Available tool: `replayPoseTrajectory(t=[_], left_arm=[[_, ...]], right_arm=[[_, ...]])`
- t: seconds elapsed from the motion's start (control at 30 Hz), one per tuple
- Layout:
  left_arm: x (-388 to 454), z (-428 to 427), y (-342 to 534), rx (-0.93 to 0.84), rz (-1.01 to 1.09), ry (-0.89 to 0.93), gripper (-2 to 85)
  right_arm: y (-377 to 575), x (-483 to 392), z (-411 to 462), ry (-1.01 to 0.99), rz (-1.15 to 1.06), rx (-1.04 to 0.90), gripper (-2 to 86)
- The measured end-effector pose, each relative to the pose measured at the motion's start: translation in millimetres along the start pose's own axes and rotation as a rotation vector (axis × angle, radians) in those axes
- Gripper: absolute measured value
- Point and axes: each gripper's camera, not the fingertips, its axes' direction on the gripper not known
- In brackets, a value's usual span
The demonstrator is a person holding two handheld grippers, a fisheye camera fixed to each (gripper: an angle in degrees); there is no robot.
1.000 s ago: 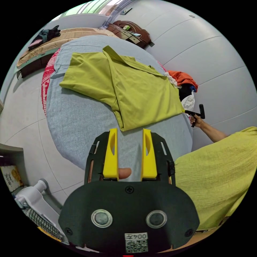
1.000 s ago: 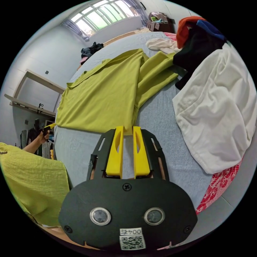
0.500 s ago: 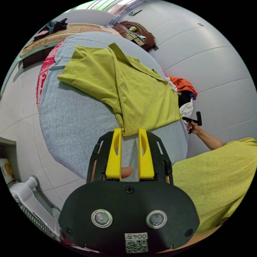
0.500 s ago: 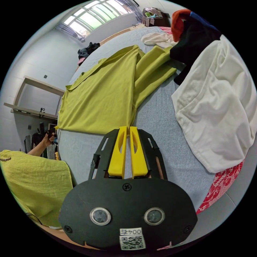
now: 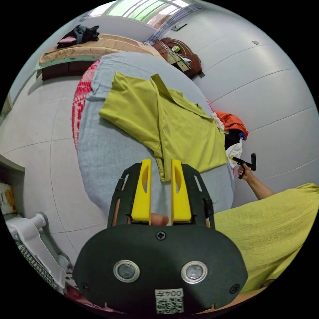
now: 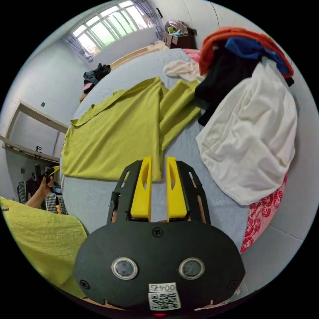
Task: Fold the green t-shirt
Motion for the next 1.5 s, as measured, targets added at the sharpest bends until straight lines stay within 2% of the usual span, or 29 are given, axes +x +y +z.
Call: replayPoseTrajectory(t=[0.17,0.4,0.8,0.97,1.2,1.27,1.37,1.5], left_arm=[[13.4,-4.1,-44.1,0.039,0.077,-0.036,9.6],[33.7,16.1,-122.9,-0.007,0.220,-0.108,10.3],[30.6,47.7,-195.5,-0.114,0.357,-0.167,12.2],[31.8,62.0,-205.7,-0.185,0.432,-0.190,12.7],[30.1,64.2,-219.1,-0.171,0.459,-0.177,12.3],[29.1,68.5,-221.0,-0.195,0.470,-0.181,11.5],[27.1,74.0,-218.8,-0.204,0.483,-0.177,7.5],[18.3,62.8,-215.2,-0.132,0.395,-0.066,1.8]], right_arm=[[-38.3,-10.1,2.0,-0.087,0.033,0.063,7.5],[-131.2,-10.7,16.1,-0.055,0.084,0.098,6.8],[-290.5,-7.1,79.7,0.009,0.070,-0.044,10.2],[-321.5,2.1,106.5,0.034,0.078,-0.163,11.4],[-339.2,16.8,95.6,-0.100,0.094,-0.173,8.7],[-342.7,15.2,92.6,-0.083,0.088,-0.188,8.0],[-345.5,15.2,79.6,-0.092,0.098,-0.170,3.3],[-340.4,16.6,45.8,-0.174,0.114,-0.103,0.3]])
